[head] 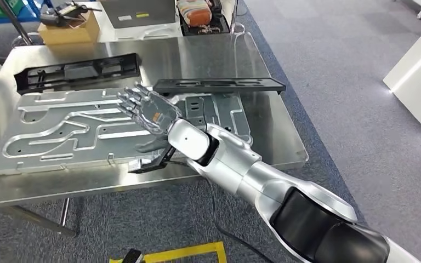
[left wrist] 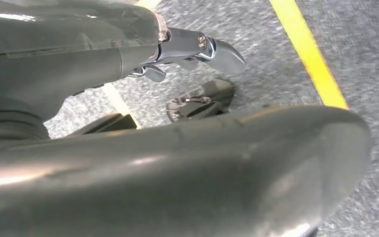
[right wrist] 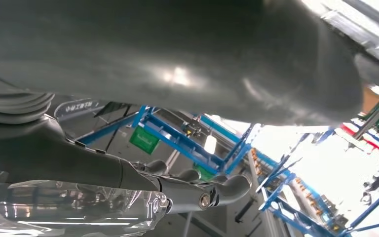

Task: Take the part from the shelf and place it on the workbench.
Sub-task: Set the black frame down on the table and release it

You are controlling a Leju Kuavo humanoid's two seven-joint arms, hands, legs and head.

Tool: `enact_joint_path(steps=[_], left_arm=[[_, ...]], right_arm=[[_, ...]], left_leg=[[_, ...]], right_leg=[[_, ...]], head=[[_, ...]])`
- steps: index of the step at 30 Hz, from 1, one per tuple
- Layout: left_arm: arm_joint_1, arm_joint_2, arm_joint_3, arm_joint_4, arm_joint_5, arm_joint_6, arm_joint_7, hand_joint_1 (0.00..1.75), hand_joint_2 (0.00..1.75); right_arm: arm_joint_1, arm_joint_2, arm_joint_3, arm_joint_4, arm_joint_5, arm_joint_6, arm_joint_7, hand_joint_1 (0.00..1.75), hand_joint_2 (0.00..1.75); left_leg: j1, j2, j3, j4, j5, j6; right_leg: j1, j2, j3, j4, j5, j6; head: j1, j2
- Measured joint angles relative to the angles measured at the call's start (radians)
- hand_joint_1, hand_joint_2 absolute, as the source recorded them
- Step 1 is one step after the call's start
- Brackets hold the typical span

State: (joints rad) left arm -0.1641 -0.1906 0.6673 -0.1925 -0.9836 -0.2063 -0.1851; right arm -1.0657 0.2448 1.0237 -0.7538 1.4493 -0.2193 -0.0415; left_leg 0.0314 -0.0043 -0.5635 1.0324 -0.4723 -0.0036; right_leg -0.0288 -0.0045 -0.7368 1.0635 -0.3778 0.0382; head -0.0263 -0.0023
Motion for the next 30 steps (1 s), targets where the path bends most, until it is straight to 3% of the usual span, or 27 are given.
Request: enact_joint_path(steps=[2,3,4,5,6,8,10,11,12,13,14,15,16,18,19,20,21,22,23,24,25,26,27,28,29,30], left_arm=[[-0.001,0.000,0.000,0.000,0.002,0.000,0.000,0.00,0.00],[-0.001,0.000,0.000,0.000,0.004,0.000,0.000,0.00,0.00],[0.000,0.000,0.000,0.000,0.005,0.000,-0.001,0.00,0.00],[0.000,0.000,0.000,0.000,0.005,0.000,-0.001,0.00,0.00],[0.000,0.000,0.000,0.000,0.006,0.000,-0.001,0.00,0.00],[0.000,-0.001,0.000,0.000,0.006,-0.001,-0.002,0.00,0.00],[-0.001,-0.002,0.000,-0.001,0.005,-0.002,-0.003,0.00,0.00],[-0.001,-0.003,0.001,-0.001,0.005,-0.002,-0.003,0.00,0.00],[-0.002,-0.002,0.001,-0.002,0.005,-0.003,-0.003,0.00,0.00],[-0.001,-0.002,0.001,-0.002,0.004,-0.004,-0.003,0.00,0.00],[0.001,-0.002,0.001,-0.002,0.004,-0.004,-0.003,0.00,0.00],[0.003,-0.002,0.001,-0.002,0.003,-0.004,-0.003,0.00,0.00],[0.005,-0.001,0.001,-0.002,0.003,-0.004,-0.003,0.00,0.00],[0.006,0.000,0.001,-0.002,0.002,-0.005,-0.003,0.00,0.00],[0.006,0.000,0.001,-0.002,0.002,-0.005,-0.003,0.00,0.00],[0.006,0.001,0.001,-0.002,0.002,-0.006,-0.003,0.00,0.00],[0.006,0.001,0.001,-0.002,0.002,-0.006,-0.003,0.00,0.00],[0.006,0.002,0.001,-0.002,0.000,-0.006,-0.004,0.00,0.00],[0.005,0.002,0.001,-0.002,-0.001,-0.006,-0.004,0.00,0.00],[0.004,0.003,0.001,-0.002,-0.003,-0.007,-0.005,0.00,0.00],[0.003,0.003,0.001,-0.003,-0.004,-0.007,-0.006,0.00,0.00],[0.001,0.003,0.001,-0.004,-0.005,-0.008,-0.007,0.00,0.00],[0.001,0.003,0.001,-0.004,-0.005,-0.010,-0.008,0.00,0.00],[0.002,0.003,0.001,-0.005,-0.005,-0.011,-0.009,0.00,0.00],[0.003,0.003,0.001,-0.005,-0.005,-0.011,-0.009,0.00,0.00],[0.003,0.002,0.001,-0.005,-0.006,-0.012,-0.010,0.00,0.00]], right_arm=[[0.000,0.000,0.003,0.004,-0.002,-0.002,0.000,0.00,0.00],[0.001,0.000,0.005,0.006,-0.003,-0.003,0.000,0.00,0.00],[0.002,0.000,0.006,0.007,-0.005,-0.004,0.000,0.00,0.00],[0.002,0.000,0.008,0.009,-0.007,-0.004,0.000,0.00,0.00],[0.003,0.000,0.009,0.010,-0.008,-0.005,0.000,0.00,0.00],[0.004,0.004,0.011,0.011,-0.010,-0.005,0.000,0.00,0.00],[0.003,0.014,0.012,0.011,-0.012,-0.006,0.000,0.00,0.00],[0.002,0.018,0.013,0.011,-0.012,-0.007,-0.001,0.00,0.00],[0.003,0.020,0.014,0.011,-0.012,-0.008,-0.001,0.00,0.00],[0.004,0.020,0.015,0.012,-0.012,-0.009,-0.001,0.00,0.00],[0.006,0.020,0.016,0.014,-0.012,-0.009,-0.001,0.00,0.00],[0.007,0.021,0.017,0.015,-0.012,-0.009,-0.001,0.00,0.00],[0.009,0.021,0.018,0.016,-0.012,-0.010,-0.002,0.00,0.00],[0.012,0.023,0.020,0.018,-0.012,-0.010,-0.002,0.00,0.00],[0.015,0.023,0.021,0.019,-0.014,-0.011,-0.003,0.00,0.00],[0.019,0.023,0.022,0.020,-0.016,-0.011,-0.004,0.00,0.00],[0.023,0.023,0.022,0.021,-0.019,-0.012,-0.006,0.00,0.00],[0.026,0.023,0.023,0.021,-0.024,-0.013,-0.010,0.00,0.00],[0.027,0.023,0.023,0.021,-0.033,-0.013,-0.017,0.00,0.00],[0.028,0.023,0.022,0.021,-0.045,-0.012,-0.026,0.00,0.00],[0.029,0.022,0.021,0.021,-0.062,-0.012,-0.038,0.00,0.00],[0.030,0.022,0.019,0.020,-0.081,-0.012,-0.052,0.00,0.00],[0.032,0.022,0.018,0.020,-0.098,-0.012,-0.064,0.00,0.00],[0.036,0.021,0.016,0.020,-0.114,-0.014,-0.074,0.00,0.00],[0.040,0.019,0.014,0.020,-0.126,-0.018,-0.082,0.00,0.00],[0.043,0.016,0.012,0.020,-0.136,-0.021,-0.088,0.00,0.00]], left_leg=[[-0.006,0.003,-0.030,0.000,0.027,0.016],[-0.011,0.004,-0.046,0.000,0.040,0.021],[-0.016,0.005,-0.063,0.000,0.053,0.023],[-0.021,0.005,-0.080,0.001,0.066,0.024],[-0.026,0.005,-0.096,0.001,0.080,0.025],[-0.035,0.004,-0.125,0.001,0.105,0.025],[-0.037,0.005,-0.140,-0.002,0.129,0.020],[-0.034,0.005,-0.142,-0.008,0.142,0.015],[-0.032,0.005,-0.143,-0.016,0.157,0.010],[-0.029,0.005,-0.146,-0.026,0.169,0.004],[-0.028,0.003,-0.152,-0.027,0.162,-0.002],[-0.028,0.002,-0.161,-0.012,0.133,-0.007],[-0.027,0.001,-0.172,0.025,0.083,-0.011],[-0.022,0.002,-0.192,0.151,-0.024,-0.021],[-0.019,0.002,-0.195,0.215,-0.046,-0.026],[-0.016,0.002,-0.188,0.259,-0.039,-0.032],[-0.013,0.002,-0.170,0.274,-0.013,-0.037],[-0.009,0.002,-0.134,0.255,0.016,-0.042],[-0.006,0.001,-0.082,0.204,0.025,-0.046],[-0.005,0.001,-0.019,0.126,0.009,-0.047],[-0.006,0.000,0.033,0.057,-0.019,-0.041],[-0.009,-0.001,0.067,0.006,-0.046,-0.033],[-0.012,-0.002,0.080,-0.022,-0.058,-0.023],[-0.013,-0.001,0.072,-0.023,-0.052,-0.010],[-0.012,0.001,0.064,-0.025,-0.041,-0.002],[-0.011,0.004,0.053,-0.025,-0.027,0.009]], right_leg=[[0.001,0.000,-0.028,0.121,-0.116,-0.001],[0.002,0.000,-0.039,0.192,-0.159,-0.002],[0.005,0.000,-0.041,0.248,-0.177,-0.005],[0.009,0.000,-0.032,0.277,-0.171,-0.010],[0.013,0.001,-0.006,0.272,-0.149,-0.018],[0.027,0.003,0.097,0.170,-0.119,-0.045],[0.041,0.004,0.212,0.017,-0.149,-0.066],[0.047,0.005,0.242,-0.032,-0.163,-0.071],[0.050,0.004,0.250,-0.059,-0.162,-0.071],[0.049,0.002,0.243,-0.066,-0.145,-0.072],[0.048,0.000,0.235,-0.077,-0.127,-0.077],[0.045,-0.002,0.224,-0.087,-0.108,-0.081],[0.042,-0.004,0.209,-0.093,-0.089,-0.084],[0.042,-0.006,0.174,-0.093,-0.058,-0.087],[0.041,-0.007,0.156,-0.092,-0.043,-0.085],[0.040,-0.008,0.136,-0.089,-0.029,-0.083],[0.038,-0.009,0.115,-0.085,-0.016,-0.080],[0.035,-0.009,0.092,-0.078,-0.003,-0.075],[0.032,-0.009,0.072,-0.069,0.008,-0.070],[0.031,-0.008,0.055,-0.059,0.017,-0.064],[0.031,-0.008,0.043,-0.052,0.027,-0.058],[0.031,-0.008,0.037,-0.048,0.036,-0.052],[0.031,-0.008,0.034,-0.048,0.047,-0.047],[0.031,-0.008,0.032,-0.052,0.058,-0.040],[0.029,-0.006,0.027,-0.050,0.055,-0.035],[0.028,-0.004,0.018,-0.035,0.030,-0.029]], head=[[0.000,0.000],[0.000,0.000],[0.000,0.000],[0.000,0.000],[0.000,0.000],[0.000,0.000],[-0.001,0.000],[-0.001,0.000],[-0.001,0.000],[-0.001,0.000],[0.000,0.000],[-0.001,0.000],[-0.001,0.000],[-0.001,0.000],[-0.001,0.000],[-0.001,0.000],[-0.001,0.000],[-0.001,0.000],[-0.001,0.000],[-0.001,0.000],[-0.001,0.000],[-0.001,0.000],[-0.001,0.000],[-0.001,0.000],[-0.001,0.000],[-0.001,0.000]])
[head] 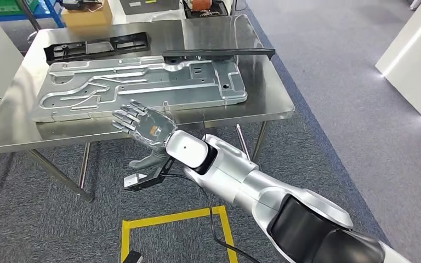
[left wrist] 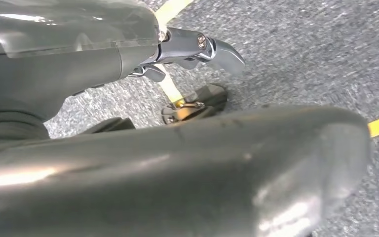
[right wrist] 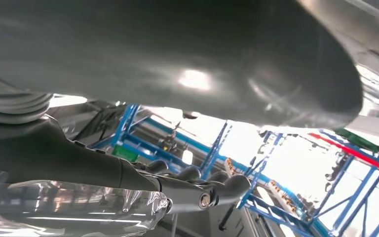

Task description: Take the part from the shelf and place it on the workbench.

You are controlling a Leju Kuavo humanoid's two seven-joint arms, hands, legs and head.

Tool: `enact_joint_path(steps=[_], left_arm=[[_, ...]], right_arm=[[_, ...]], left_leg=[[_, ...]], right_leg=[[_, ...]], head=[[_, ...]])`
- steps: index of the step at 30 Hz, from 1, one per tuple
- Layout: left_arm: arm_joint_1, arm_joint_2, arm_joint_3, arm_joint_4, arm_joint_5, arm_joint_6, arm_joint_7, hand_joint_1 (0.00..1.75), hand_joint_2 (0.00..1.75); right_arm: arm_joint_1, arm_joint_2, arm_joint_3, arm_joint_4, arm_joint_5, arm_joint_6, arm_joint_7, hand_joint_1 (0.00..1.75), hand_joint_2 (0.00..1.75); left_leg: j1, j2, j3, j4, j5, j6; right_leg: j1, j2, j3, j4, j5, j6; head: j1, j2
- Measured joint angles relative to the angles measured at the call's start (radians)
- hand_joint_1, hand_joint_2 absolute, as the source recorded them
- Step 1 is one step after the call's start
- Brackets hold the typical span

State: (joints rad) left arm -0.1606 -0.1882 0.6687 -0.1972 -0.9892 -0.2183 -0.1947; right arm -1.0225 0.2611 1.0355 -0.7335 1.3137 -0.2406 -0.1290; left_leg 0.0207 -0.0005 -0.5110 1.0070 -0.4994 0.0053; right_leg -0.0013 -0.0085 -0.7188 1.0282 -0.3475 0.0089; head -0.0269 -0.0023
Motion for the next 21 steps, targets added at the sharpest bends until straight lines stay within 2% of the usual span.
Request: enact_joint_path(steps=[1,3,4,5,6,7,8,9,10,11,12,13,14,15,16,18,19,20,21], left_arm=[[0.001,0.000,0.000,0.000,0.000,-0.001,-0.001,0.00,0.00],[0.001,0.000,0.000,0.000,0.000,-0.002,-0.002,0.00,0.00],[0.001,0.000,0.000,0.000,0.000,-0.002,-0.003,0.00,0.00],[0.002,0.001,0.000,0.000,0.000,-0.002,-0.003,0.00,0.00],[0.002,0.002,0.000,0.000,0.000,-0.003,-0.003,0.00,0.00],[0.002,0.002,0.000,0.000,-0.001,-0.004,-0.003,0.00,0.00],[0.002,0.003,0.000,0.000,0.000,-0.004,-0.003,0.00,0.00],[0.002,0.003,0.001,0.000,0.000,-0.005,-0.003,0.00,0.00],[0.003,0.003,0.001,0.000,0.001,-0.005,-0.003,0.00,0.00],[0.003,0.004,0.002,-0.001,0.003,-0.005,-0.004,0.00,0.00],[0.004,0.004,0.003,-0.001,0.004,-0.006,-0.005,0.00,0.00],[0.006,0.004,0.004,-0.001,0.006,-0.006,-0.005,0.00,0.00],[0.009,0.004,0.006,-0.001,0.007,-0.006,-0.006,0.00,0.00],[0.014,0.005,0.006,-0.001,0.009,-0.006,-0.006,0.00,0.00],[0.018,0.005,0.007,-0.001,0.010,-0.006,-0.006,0.00,0.00],[0.021,0.006,0.007,-0.001,0.011,-0.006,-0.006,0.00,0.00],[0.021,0.006,0.007,-0.001,0.011,-0.006,-0.006,0.00,0.00],[0.021,0.007,0.007,-0.001,0.011,-0.006,-0.006,0.00,0.00],[0.021,0.008,0.007,-0.001,0.011,-0.006,-0.008,0.00,0.00]], right_arm=[[0.004,-0.003,-0.002,0.000,-0.008,-0.004,-0.004,0.00,0.00],[0.012,-0.007,-0.005,0.000,-0.019,-0.014,-0.011,0.00,0.00],[0.017,-0.008,-0.006,0.000,-0.023,-0.020,-0.015,0.00,0.00],[0.023,-0.008,-0.006,0.000,-0.024,-0.028,-0.021,0.00,0.00],[0.029,-0.008,-0.005,0.000,-0.025,-0.037,-0.027,0.00,0.00],[0.034,-0.008,-0.005,0.000,-0.026,-0.045,-0.034,0.00,0.00],[0.037,-0.008,-0.005,0.000,-0.030,-0.051,-0.041,0.00,0.00],[0.038,-0.005,-0.006,0.000,-0.038,-0.053,-0.045,0.00,0.00],[0.038,-0.002,-0.007,0.000,-0.052,-0.050,-0.049,0.00,0.00],[0.039,0.001,-0.010,0.000,-0.070,-0.043,-0.053,0.00,0.00],[0.040,0.004,-0.013,0.000,-0.087,-0.033,-0.057,0.00,0.00],[0.043,0.005,-0.016,0.001,-0.104,-0.022,-0.061,0.00,0.00],[0.048,0.006,-0.019,0.002,-0.117,-0.013,-0.066,0.00,0.00],[0.052,0.006,-0.021,0.004,-0.124,-0.007,-0.068,0.00,0.00],[0.055,0.007,-0.023,0.005,-0.128,-0.004,-0.070,0.00,0.00],[0.058,0.010,-0.025,0.006,-0.132,0.000,-0.072,0.00,0.00],[0.059,0.010,-0.027,0.007,-0.136,0.002,-0.072,0.00,0.00],[0.062,0.010,-0.027,0.008,-0.140,0.005,-0.074,0.00,0.00],[0.067,0.010,-0.028,0.009,-0.147,0.008,-0.077,0.00,0.00]], left_leg=[[0.001,0.003,-0.014,-0.001,0.016,0.008],[-0.001,0.005,-0.050,0.000,0.046,0.016],[-0.001,0.006,-0.069,0.001,0.061,0.016],[-0.002,0.006,-0.089,0.003,0.074,0.015],[-0.002,0.007,-0.109,0.005,0.088,0.013],[-0.002,0.008,-0.128,0.008,0.101,0.010],[-0.002,0.008,-0.144,0.011,0.113,0.007],[-0.003,0.007,-0.156,0.013,0.123,0.003],[-0.004,0.007,-0.165,0.014,0.134,-0.003],[-0.005,0.007,-0.170,0.012,0.145,-0.009],[-0.004,0.007,-0.173,0.007,0.158,-0.015],[-0.003,0.007,-0.176,0.000,0.172,-0.022],[-0.001,0.006,-0.180,-0.003,0.173,-0.028],[0.001,0.006,-0.189,0.006,0.155,-0.032],[0.002,0.005,-0.201,0.035,0.114,-0.035],[0.002,0.005,-0.232,0.152,0.000,-0.037],[0.002,0.005,-0.242,0.222,-0.037,-0.038],[0.001,0.005,-0.244,0.277,-0.046,-0.038],[0.000,0.005,-0.232,0.305,-0.028,-0.036]], right_leg=[[-0.001,0.002,-0.014,0.036,-0.046,0.005],[-0.005,0.004,-0.044,0.162,-0.162,0.012],[-0.005,0.004,-0.054,0.230,-0.193,0.014],[-0.005,0.004,-0.054,0.278,-0.196,0.015],[-0.005,0.004,-0.039,0.297,-0.175,0.015],[-0.006,0.004,-0.008,0.283,-0.147,0.013],[-0.006,0.005,0.042,0.235,-0.128,0.009],[-0.004,0.006,0.107,0.160,-0.131,0.004],[-0.002,0.008,0.166,0.081,-0.150,0.000],[0.000,0.009,0.208,0.019,-0.170,-0.004],[0.004,0.009,0.229,-0.020,-0.182,-0.008],[0.005,0.009,0.228,-0.035,-0.178,-0.014],[0.006,0.006,0.219,-0.037,-0.164,-0.021],[0.005,0.004,0.208,-0.040,-0.150,-0.031],[0.004,0.002,0.195,-0.042,-0.135,-0.039],[0.007,0.002,0.162,-0.042,-0.107,-0.050],[0.010,0.002,0.144,-0.040,-0.093,-0.051],[0.013,0.002,0.125,-0.039,-0.080,-0.052],[0.015,0.002,0.106,-0.036,-0.068,-0.052]], head=[[0.000,0.000],[0.000,0.000],[0.000,0.000],[0.000,0.000],[0.000,0.000],[0.000,0.000],[0.000,0.000],[0.000,0.000],[0.000,0.000],[0.000,0.000],[0.000,0.000],[0.000,0.000],[0.000,0.000],[0.000,0.000],[0.000,0.000],[0.000,0.000],[0.000,0.000],[0.000,0.000],[0.000,0.000]])
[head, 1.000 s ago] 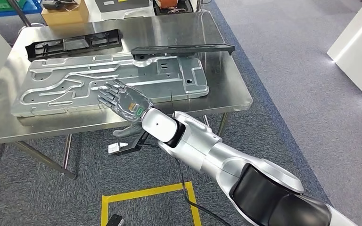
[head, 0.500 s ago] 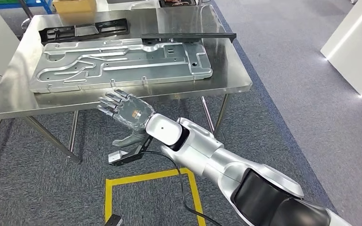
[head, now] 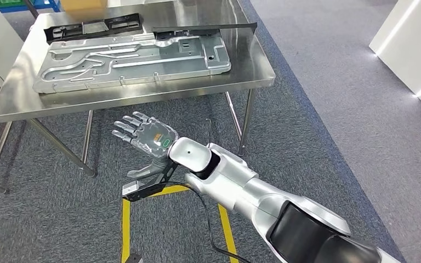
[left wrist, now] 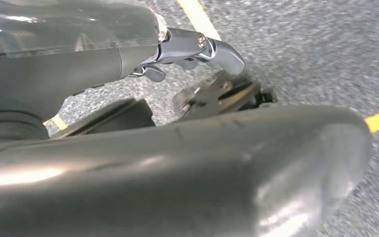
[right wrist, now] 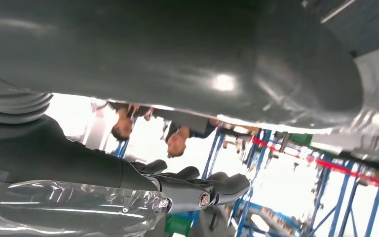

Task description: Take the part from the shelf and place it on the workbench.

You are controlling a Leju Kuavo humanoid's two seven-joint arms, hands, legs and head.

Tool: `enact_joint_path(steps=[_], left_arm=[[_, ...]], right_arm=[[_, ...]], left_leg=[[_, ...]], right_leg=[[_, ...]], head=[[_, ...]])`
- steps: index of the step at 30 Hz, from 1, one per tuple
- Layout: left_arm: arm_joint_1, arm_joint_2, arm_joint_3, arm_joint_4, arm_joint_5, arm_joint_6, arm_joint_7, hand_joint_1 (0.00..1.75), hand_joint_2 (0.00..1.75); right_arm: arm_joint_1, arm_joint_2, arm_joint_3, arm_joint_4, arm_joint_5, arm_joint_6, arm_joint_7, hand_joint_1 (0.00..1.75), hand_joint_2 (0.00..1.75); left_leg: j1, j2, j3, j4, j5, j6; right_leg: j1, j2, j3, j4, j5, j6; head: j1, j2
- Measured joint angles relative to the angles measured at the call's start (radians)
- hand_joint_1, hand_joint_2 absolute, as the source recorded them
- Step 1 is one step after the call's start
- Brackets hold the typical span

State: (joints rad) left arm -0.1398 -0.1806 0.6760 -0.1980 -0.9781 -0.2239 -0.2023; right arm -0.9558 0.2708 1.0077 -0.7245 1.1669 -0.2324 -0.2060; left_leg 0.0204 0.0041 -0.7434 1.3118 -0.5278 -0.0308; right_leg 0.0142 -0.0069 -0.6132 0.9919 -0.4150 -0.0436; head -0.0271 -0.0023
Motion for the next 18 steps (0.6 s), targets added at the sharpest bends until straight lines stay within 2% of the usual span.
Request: enact_joint_path(steps=[1,2,3,4,5,6,7,8,9,10,11,13,14,15,16,18], left_arm=[[0.000,0.000,0.000,0.000,0.000,0.000,-0.002,0.00,0.00],[0.000,0.002,0.000,0.000,-0.001,0.000,-0.004,0.00,0.00],[0.000,0.004,0.000,0.000,-0.002,0.000,-0.006,0.00,0.00],[-0.001,0.006,0.000,-0.001,-0.004,0.000,-0.007,0.00,0.00],[-0.003,0.008,0.000,-0.002,-0.006,0.001,-0.008,0.00,0.00],[-0.004,0.010,0.000,-0.002,-0.008,0.002,-0.008,0.00,0.00],[-0.004,0.010,0.000,-0.003,-0.010,0.003,-0.009,0.00,0.00],[-0.003,0.009,0.000,-0.003,-0.012,0.004,-0.009,0.00,0.00],[-0.002,0.009,0.000,-0.002,-0.012,0.005,-0.009,0.00,0.00],[-0.001,0.008,0.000,-0.002,-0.013,0.006,-0.008,0.00,0.00],[0.000,0.008,0.000,-0.002,-0.013,0.006,-0.008,0.00,0.00],[0.001,0.007,0.000,-0.002,-0.014,0.009,-0.008,0.00,0.00],[0.002,0.007,0.000,-0.002,-0.014,0.011,-0.009,0.00,0.00],[0.005,0.007,0.001,-0.002,-0.014,0.014,-0.010,0.00,0.00],[0.007,0.007,0.001,-0.002,-0.014,0.018,-0.012,0.00,0.00],[0.010,0.006,0.001,-0.002,-0.014,0.024,-0.016,0.00,0.00]], right_arm=[[0.005,0.000,0.000,0.001,-0.010,0.002,-0.004,0.00,0.00],[0.011,-0.001,-0.002,0.001,-0.024,0.003,-0.010,0.00,0.00],[0.019,-0.002,-0.005,0.001,-0.044,0.001,-0.020,0.00,0.44],[0.029,-0.002,-0.012,0.001,-0.072,-0.003,-0.034,0.00,0.87],[0.041,-0.002,-0.022,0.001,-0.108,-0.008,-0.053,0.00,1.31],[0.059,-0.003,-0.036,0.002,-0.156,-0.012,-0.084,0.00,1.75],[0.082,-0.003,-0.055,0.003,-0.215,-0.012,-0.123,0.00,1.75],[0.110,-0.004,-0.077,0.004,-0.279,-0.007,-0.166,0.00,1.31],[0.141,-0.004,-0.102,0.006,-0.348,0.005,-0.214,0.00,0.87],[0.172,-0.004,-0.130,0.009,-0.416,0.026,-0.256,0.00,0.44],[0.202,-0.005,-0.158,0.015,-0.484,0.056,-0.293,0.00,0.00],[0.258,-0.007,-0.215,0.040,-0.610,0.125,-0.349,0.00,0.00],[0.287,-0.008,-0.243,0.056,-0.660,0.152,-0.370,0.00,0.00],[0.316,-0.010,-0.269,0.070,-0.700,0.169,-0.388,0.00,0.00],[0.343,-0.012,-0.295,0.083,-0.732,0.178,-0.403,0.00,0.00],[0.390,-0.013,-0.337,0.101,-0.771,0.183,-0.421,0.00,0.00]], left_leg=[[-0.002,0.000,0.025,-0.001,0.034,0.004],[-0.005,0.000,0.065,-0.034,0.064,0.010],[-0.009,0.000,0.124,-0.097,0.069,0.018],[-0.014,0.001,0.188,-0.179,0.051,0.026],[-0.018,0.002,0.240,-0.252,0.022,0.033],[-0.022,0.002,0.275,-0.306,-0.004,0.039],[-0.023,0.002,0.287,-0.336,-0.013,0.043],[-0.021,0.003,0.286,-0.341,-0.008,0.046],[-0.019,0.004,0.283,-0.344,0.003,0.051],[-0.016,0.005,0.278,-0.347,0.013,0.056],[-0.014,0.006,0.271,-0.348,0.023,0.059],[-0.013,0.006,0.252,-0.346,0.038,0.062],[-0.013,0.006,0.243,-0.344,0.043,0.060],[-0.011,0.006,0.234,-0.340,0.048,0.058],[-0.009,0.006,0.227,-0.335,0.050,0.056],[-0.006,0.006,0.214,-0.322,0.049,0.047]], right_leg=[[0.002,0.000,-0.019,0.003,0.011,0.000],[0.004,0.001,-0.036,0.006,0.022,0.001],[0.006,0.001,-0.050,0.009,0.031,0.003],[0.008,0.001,-0.059,0.013,0.039,0.006],[0.009,0.000,-0.065,0.015,0.047,0.009],[0.008,-0.002,-0.067,0.016,0.056,0.014],[0.008,-0.005,-0.068,0.015,0.063,0.019],[0.006,-0.006,-0.069,0.016,0.069,0.025],[0.004,-0.004,-0.073,0.023,0.063,0.032],[0.002,-0.001,-0.085,0.048,0.041,0.039],[-0.002,0.002,-0.104,0.095,0.006,0.046],[-0.012,0.005,-0.151,0.228,-0.075,0.060],[-0.017,0.005,-0.163,0.276,-0.097,0.065],[-0.022,0.005,-0.157,0.291,-0.100,0.069],[-0.027,0.005,-0.131,0.264,-0.088,0.072],[-0.034,0.005,-0.042,0.134,-0.052,0.076]], head=[[0.000,0.000],[0.000,0.000],[0.000,0.000],[0.000,0.000],[0.000,0.000],[0.000,0.000],[0.000,0.000],[0.000,0.000],[0.000,0.000],[0.000,0.000],[0.000,0.000],[0.000,0.000],[0.000,0.000],[0.000,0.000],[0.000,0.000],[0.000,0.000]])
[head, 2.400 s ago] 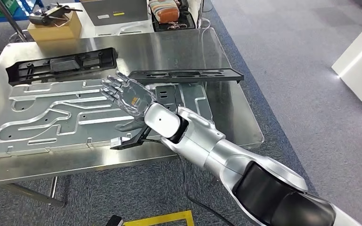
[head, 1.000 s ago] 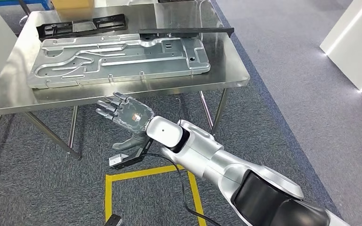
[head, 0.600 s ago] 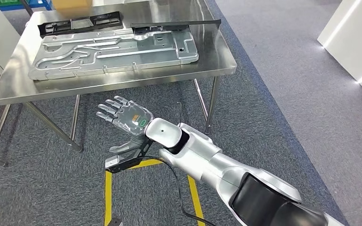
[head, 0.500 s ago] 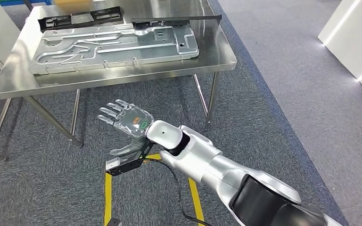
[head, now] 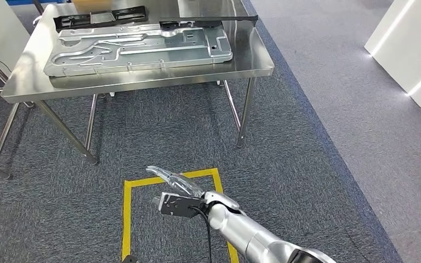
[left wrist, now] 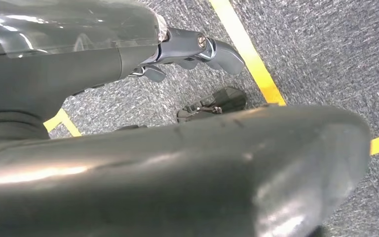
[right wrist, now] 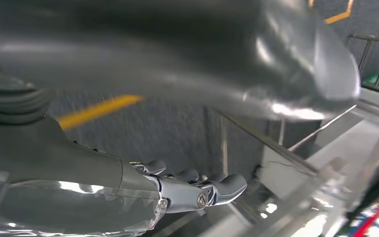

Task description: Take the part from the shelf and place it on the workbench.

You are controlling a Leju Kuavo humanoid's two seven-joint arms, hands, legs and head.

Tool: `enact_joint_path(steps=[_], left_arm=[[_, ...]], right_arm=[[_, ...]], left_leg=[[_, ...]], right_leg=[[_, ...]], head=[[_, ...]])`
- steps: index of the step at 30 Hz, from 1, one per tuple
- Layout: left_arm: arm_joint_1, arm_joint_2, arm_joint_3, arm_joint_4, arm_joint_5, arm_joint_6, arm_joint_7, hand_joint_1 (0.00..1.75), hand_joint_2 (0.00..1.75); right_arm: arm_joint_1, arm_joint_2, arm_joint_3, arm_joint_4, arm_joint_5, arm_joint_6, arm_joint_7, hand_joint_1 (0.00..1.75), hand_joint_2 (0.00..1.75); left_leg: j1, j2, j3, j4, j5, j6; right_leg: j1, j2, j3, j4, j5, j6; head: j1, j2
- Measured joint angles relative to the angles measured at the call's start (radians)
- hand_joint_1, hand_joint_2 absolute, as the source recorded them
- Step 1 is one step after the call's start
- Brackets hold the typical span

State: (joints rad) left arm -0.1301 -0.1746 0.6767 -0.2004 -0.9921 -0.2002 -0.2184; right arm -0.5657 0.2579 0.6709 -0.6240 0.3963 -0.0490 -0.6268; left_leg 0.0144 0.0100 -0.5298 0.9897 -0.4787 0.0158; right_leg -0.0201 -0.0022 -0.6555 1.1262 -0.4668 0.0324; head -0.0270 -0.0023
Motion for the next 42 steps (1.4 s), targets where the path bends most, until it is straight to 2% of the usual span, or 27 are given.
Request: enact_joint_path(steps=[2,3,5,7,10,11,13,15,16,18,19,20,21,22,23,24,26,28,30,31,33,35,36,37,39,40,42], left_arm=[[0.000,0.000,0.000,0.000,-0.002,0.004,-0.002,0.00,0.00],[0.000,0.000,0.000,0.000,-0.004,0.006,-0.003,0.00,0.00],[0.001,0.000,0.000,0.000,-0.008,0.008,-0.004,0.00,0.00],[0.003,0.002,0.000,0.000,-0.013,0.011,-0.003,0.00,0.00],[0.003,0.005,0.000,0.000,-0.020,0.014,-0.002,0.00,0.00],[0.002,0.004,0.000,0.000,-0.022,0.014,-0.001,0.00,0.00],[0.001,0.003,0.000,0.000,-0.027,0.014,0.001,0.00,0.00],[0.003,0.004,0.000,0.000,-0.030,0.014,0.003,0.00,0.00],[0.004,0.004,0.000,0.000,-0.030,0.014,0.004,0.00,0.00],[0.004,0.003,0.000,0.000,-0.031,0.013,0.005,0.00,0.00],[0.004,0.006,0.000,-0.001,-0.031,0.012,0.005,0.00,0.00],[0.004,0.008,0.000,-0.001,-0.033,0.012,0.007,0.00,0.00],[0.004,0.010,0.000,-0.002,-0.034,0.013,0.009,0.00,0.00],[0.005,0.011,0.000,-0.002,-0.036,0.013,0.012,0.00,0.00],[0.007,0.010,0.000,-0.002,-0.037,0.013,0.015,0.00,0.00],[0.011,0.010,0.000,-0.002,-0.039,0.013,0.017,0.00,0.00],[0.014,0.010,0.000,-0.002,-0.040,0.012,0.021,0.00,0.00],[0.012,0.009,0.000,-0.001,-0.041,0.012,0.023,0.00,0.00],[0.011,0.009,0.000,-0.001,-0.041,0.013,0.024,0.00,0.00],[0.012,0.010,0.000,-0.001,-0.041,0.014,0.025,0.00,0.00],[0.014,0.010,0.000,-0.001,-0.038,0.014,0.025,0.00,0.00],[0.012,0.015,0.000,-0.002,-0.033,0.014,0.024,0.00,0.00],[0.009,0.018,0.000,-0.002,-0.031,0.014,0.023,0.00,0.00],[0.007,0.021,0.001,-0.003,-0.028,0.014,0.021,0.00,0.00],[0.011,0.024,0.003,-0.003,-0.022,0.014,0.017,0.00,0.00],[0.015,0.025,0.004,-0.003,-0.019,0.014,0.015,0.00,0.00],[0.016,0.025,0.007,-0.003,-0.016,0.015,0.011,0.00,0.00]], right_arm=[[0.038,0.000,-0.028,0.013,-0.020,0.006,-0.004,0.00,0.00],[0.056,0.000,-0.040,0.019,-0.027,0.012,-0.002,0.00,0.00],[0.089,-0.001,-0.061,0.032,-0.036,0.022,0.015,0.00,0.00],[0.116,0.001,-0.073,0.040,-0.032,0.023,0.045,0.00,0.00],[0.141,0.009,-0.083,0.046,-0.019,0.009,0.074,0.00,0.00],[0.148,0.011,-0.085,0.048,-0.016,0.004,0.077,0.00,0.00],[0.162,0.009,-0.090,0.053,-0.009,-0.006,0.080,0.00,0.00],[0.179,0.004,-0.092,0.058,-0.003,-0.013,0.081,0.00,0.00],[0.187,0.001,-0.093,0.061,-0.001,-0.015,0.081,0.00,0.00],[0.196,0.000,-0.094,0.065,0.001,-0.016,0.081,0.00,0.00],[0.198,0.000,-0.094,0.066,0.002,-0.016,0.081,0.00,0.00],[0.200,0.000,-0.094,0.067,0.002,-0.017,0.081,0.00,0.00],[0.203,0.000,-0.095,0.068,0.004,-0.018,0.081,0.00,0.00],[0.207,0.000,-0.095,0.070,0.006,-0.019,0.081,0.00,0.00],[0.211,0.001,-0.095,0.070,0.010,-0.021,0.080,0.00,0.00],[0.215,0.002,-0.095,0.072,0.015,-0.024,0.079,0.00,0.00],[0.218,0.006,-0.095,0.074,0.028,-0.032,0.070,0.00,0.00],[0.218,0.007,-0.095,0.078,0.037,-0.039,0.057,0.00,0.00],[0.219,0.007,-0.095,0.085,0.041,-0.042,0.049,0.00,0.00],[0.219,0.007,-0.095,0.088,0.044,-0.042,0.046,0.00,0.00],[0.218,0.009,-0.095,0.093,0.050,-0.042,0.042,0.00,0.00],[0.216,0.016,-0.095,0.096,0.056,-0.044,0.040,0.00,0.00],[0.215,0.019,-0.095,0.097,0.059,-0.046,0.039,0.00,0.00],[0.215,0.021,-0.095,0.099,0.061,-0.047,0.039,0.00,0.00],[0.212,0.024,-0.094,0.102,0.068,-0.050,0.038,0.00,0.00],[0.210,0.025,-0.093,0.104,0.070,-0.050,0.038,0.00,0.00],[0.205,0.025,-0.093,0.108,0.072,-0.053,0.038,0.00,0.00]], left_leg=[[-0.001,0.000,-0.009,0.012,-0.003,-0.014],[-0.002,0.000,-0.012,0.015,-0.006,-0.017],[-0.002,0.000,-0.014,0.016,-0.005,-0.010],[-0.003,-0.001,-0.013,0.012,0.000,-0.003],[-0.002,-0.005,0.024,-0.074,0.050,0.009],[0.004,-0.008,0.040,-0.111,0.071,0.013],[0.017,-0.016,0.052,-0.147,0.093,0.008],[0.032,-0.028,0.042,-0.141,0.095,-0.013],[0.041,-0.037,0.034,-0.131,0.093,-0.026],[0.067,-0.056,0.010,-0.089,0.077,-0.060],[0.076,-0.066,-0.009,-0.060,0.065,-0.080],[0.084,-0.075,-0.028,-0.027,0.052,-0.098],[0.087,-0.082,-0.045,-0.003,0.043,-0.112],[0.087,-0.088,-0.056,0.008,0.040,-0.120],[0.089,-0.092,-0.062,0.013,0.042,-0.125],[0.090,-0.089,-0.065,0.012,0.044,-0.125],[0.086,-0.056,-0.090,0.059,0.020,-0.113],[0.069,-0.020,-0.147,0.189,-0.051,-0.092],[0.048,-0.014,-0.198,0.318,-0.109,-0.070],[0.035,-0.014,-0.200,0.339,-0.113,-0.055],[0.003,-0.006,-0.149,0.271,-0.076,-0.011],[-0.034,0.040,-0.075,0.143,-0.040,0.047],[-0.047,0.062,-0.052,0.098,-0.033,0.066],[-0.056,0.075,-0.043,0.074,-0.032,0.076],[-0.056,0.057,-0.035,0.048,-0.019,0.073],[-0.052,0.045,-0.028,0.032,-0.007,0.065],[-0.040,0.021,-0.017,0.004,0.017,0.048]], right_leg=[[0.001,0.003,0.053,-0.091,0.014,-0.009],[0.003,0.004,0.057,-0.102,0.011,-0.015],[0.006,0.005,0.057,-0.105,0.016,-0.024],[0.001,0.002,0.058,-0.113,0.024,-0.026],[-0.003,-0.001,0.075,-0.142,0.034,-0.025],[-0.001,0.001,0.071,-0.129,0.019,-0.025],[-0.004,0.005,0.031,-0.035,-0.045,-0.019],[-0.018,0.005,-0.011,0.066,-0.090,-0.003],[-0.027,0.005,-0.012,0.077,-0.088,0.008],[-0.052,0.013,0.041,-0.007,-0.046,0.040],[-0.059,0.033,0.065,-0.046,-0.034,0.055],[-0.064,0.051,0.077,-0.069,-0.030,0.054],[-0.065,0.065,0.075,-0.067,-0.038,0.044],[-0.060,0.071,0.063,-0.045,-0.046,0.025],[-0.058,0.063,0.057,-0.037,-0.047,0.003],[-0.054,0.052,0.053,-0.031,-0.047,-0.009],[-0.043,0.031,0.048,-0.030,-0.043,-0.027],[-0.028,0.005,0.044,-0.033,-0.039,-0.037],[-0.010,-0.024,0.041,-0.035,-0.036,-0.045],[0.000,-0.037,0.040,-0.036,-0.036,-0.049],[0.021,-0.062,0.042,-0.038,-0.037,-0.058],[0.037,-0.086,0.048,-0.044,-0.036,-0.066],[0.040,-0.099,0.050,-0.048,-0.034,-0.067],[0.040,-0.112,0.052,-0.052,-0.032,-0.066],[0.038,-0.132,0.056,-0.060,-0.029,-0.059],[0.035,-0.119,0.058,-0.059,-0.030,-0.055],[0.028,-0.056,0.041,-0.016,-0.059,-0.043]], head=[[0.000,0.000],[0.000,0.000],[0.000,0.000],[0.000,0.000],[0.000,0.000],[0.000,0.000],[0.000,0.000],[0.000,0.000],[0.000,0.000],[0.000,0.000],[0.000,0.000],[0.000,0.000],[0.000,0.000],[0.000,0.000],[0.000,0.000],[0.000,0.000],[0.000,0.000],[0.000,0.000],[0.000,0.000],[0.000,0.000],[0.000,0.000],[0.000,0.000],[0.000,0.000],[0.000,0.000],[0.000,0.000],[0.000,0.000],[0.000,0.000]])
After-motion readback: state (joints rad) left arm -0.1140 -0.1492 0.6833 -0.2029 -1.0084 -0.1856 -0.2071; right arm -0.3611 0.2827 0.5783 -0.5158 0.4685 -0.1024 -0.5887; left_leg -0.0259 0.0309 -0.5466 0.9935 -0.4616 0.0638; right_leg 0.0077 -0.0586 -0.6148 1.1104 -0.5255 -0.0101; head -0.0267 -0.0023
